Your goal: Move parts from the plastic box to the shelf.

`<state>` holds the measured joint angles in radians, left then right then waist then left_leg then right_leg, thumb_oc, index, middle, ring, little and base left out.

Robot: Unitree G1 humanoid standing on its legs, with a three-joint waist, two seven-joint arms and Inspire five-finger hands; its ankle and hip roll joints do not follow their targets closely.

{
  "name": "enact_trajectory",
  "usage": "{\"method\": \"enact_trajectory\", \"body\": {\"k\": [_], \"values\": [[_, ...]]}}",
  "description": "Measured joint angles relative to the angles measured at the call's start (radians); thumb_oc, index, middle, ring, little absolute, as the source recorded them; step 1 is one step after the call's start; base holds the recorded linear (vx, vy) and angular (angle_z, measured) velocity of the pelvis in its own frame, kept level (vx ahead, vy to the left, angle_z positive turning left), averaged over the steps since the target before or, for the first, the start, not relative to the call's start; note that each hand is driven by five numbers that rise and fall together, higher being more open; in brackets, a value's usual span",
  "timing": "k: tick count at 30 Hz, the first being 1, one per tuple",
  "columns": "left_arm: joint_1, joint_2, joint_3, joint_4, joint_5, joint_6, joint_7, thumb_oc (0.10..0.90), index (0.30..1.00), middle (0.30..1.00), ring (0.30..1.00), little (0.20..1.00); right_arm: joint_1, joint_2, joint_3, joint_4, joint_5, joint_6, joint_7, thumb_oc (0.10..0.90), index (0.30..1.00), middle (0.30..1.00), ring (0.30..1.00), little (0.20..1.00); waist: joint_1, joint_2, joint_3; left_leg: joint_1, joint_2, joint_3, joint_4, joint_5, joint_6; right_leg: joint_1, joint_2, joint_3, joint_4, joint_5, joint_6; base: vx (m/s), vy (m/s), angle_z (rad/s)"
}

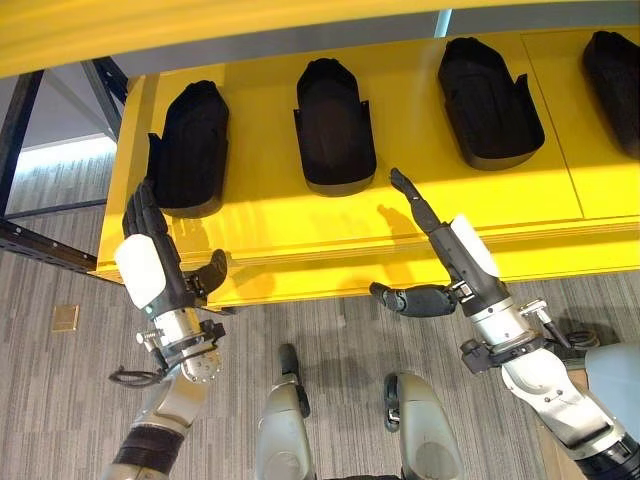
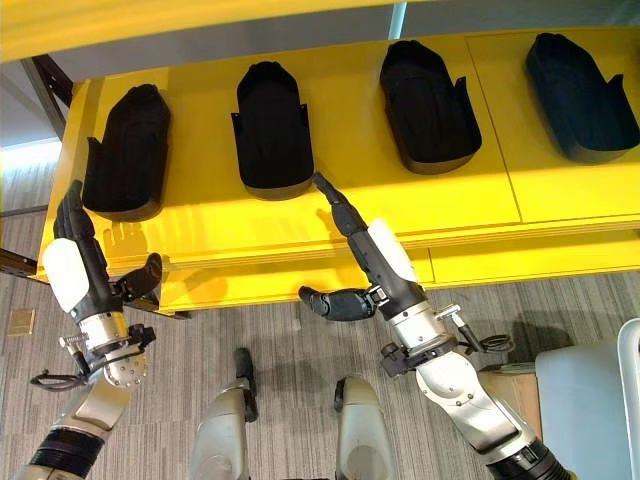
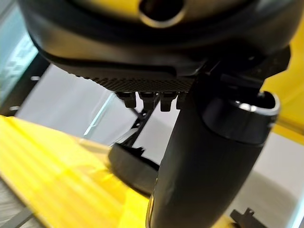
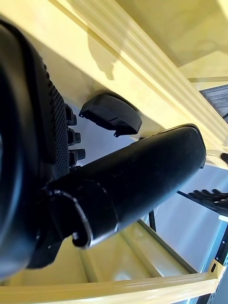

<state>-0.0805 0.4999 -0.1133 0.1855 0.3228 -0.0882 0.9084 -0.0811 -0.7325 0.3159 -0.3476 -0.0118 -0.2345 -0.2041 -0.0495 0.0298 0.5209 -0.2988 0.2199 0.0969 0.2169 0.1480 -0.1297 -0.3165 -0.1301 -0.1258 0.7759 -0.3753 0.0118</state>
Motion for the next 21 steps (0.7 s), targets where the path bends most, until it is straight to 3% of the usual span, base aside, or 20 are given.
{"method": "enact_trajectory", "body": {"k": [9,15,21], "values": [[0.033,-0.015,0.166,-0.018,-0.044,-0.024,0.129,0.900,1.000,1.000,1.000,1.000,0.005,0.000,-0.017,0.000,-0.025,0.000,-0.056,0.900,1.000,1.000,1.000,1.000,0.016,0.002,0.000,-0.014,-0.001,-0.006,-0.002,0.018,0.008,-0.012,0.000,-0.004,0.000,-0.001,-0.001,-0.02,-0.015,0.01],[0.101,-0.004,0.132,-0.076,0.015,-0.023,0.033,0.900,1.000,1.000,1.000,1.000,0.052,0.000,-0.056,0.000,-0.024,-0.019,-0.058,0.900,1.000,1.000,1.000,1.000,0.027,0.008,-0.001,-0.017,-0.001,-0.003,-0.031,0.018,0.004,-0.021,-0.004,-0.015,-0.013,0.004,-0.006,-0.03,0.017,0.03],[0.039,0.043,0.064,-0.067,0.092,-0.027,-0.025,0.900,1.000,1.000,1.000,1.000,0.030,0.000,-0.071,0.000,-0.024,-0.029,-0.057,0.900,1.000,1.000,1.000,1.000,0.025,0.010,-0.001,-0.019,-0.013,-0.004,-0.029,0.033,0.009,-0.017,-0.014,-0.013,-0.022,0.009,0.000,-0.01,0.037,0.01]]}}
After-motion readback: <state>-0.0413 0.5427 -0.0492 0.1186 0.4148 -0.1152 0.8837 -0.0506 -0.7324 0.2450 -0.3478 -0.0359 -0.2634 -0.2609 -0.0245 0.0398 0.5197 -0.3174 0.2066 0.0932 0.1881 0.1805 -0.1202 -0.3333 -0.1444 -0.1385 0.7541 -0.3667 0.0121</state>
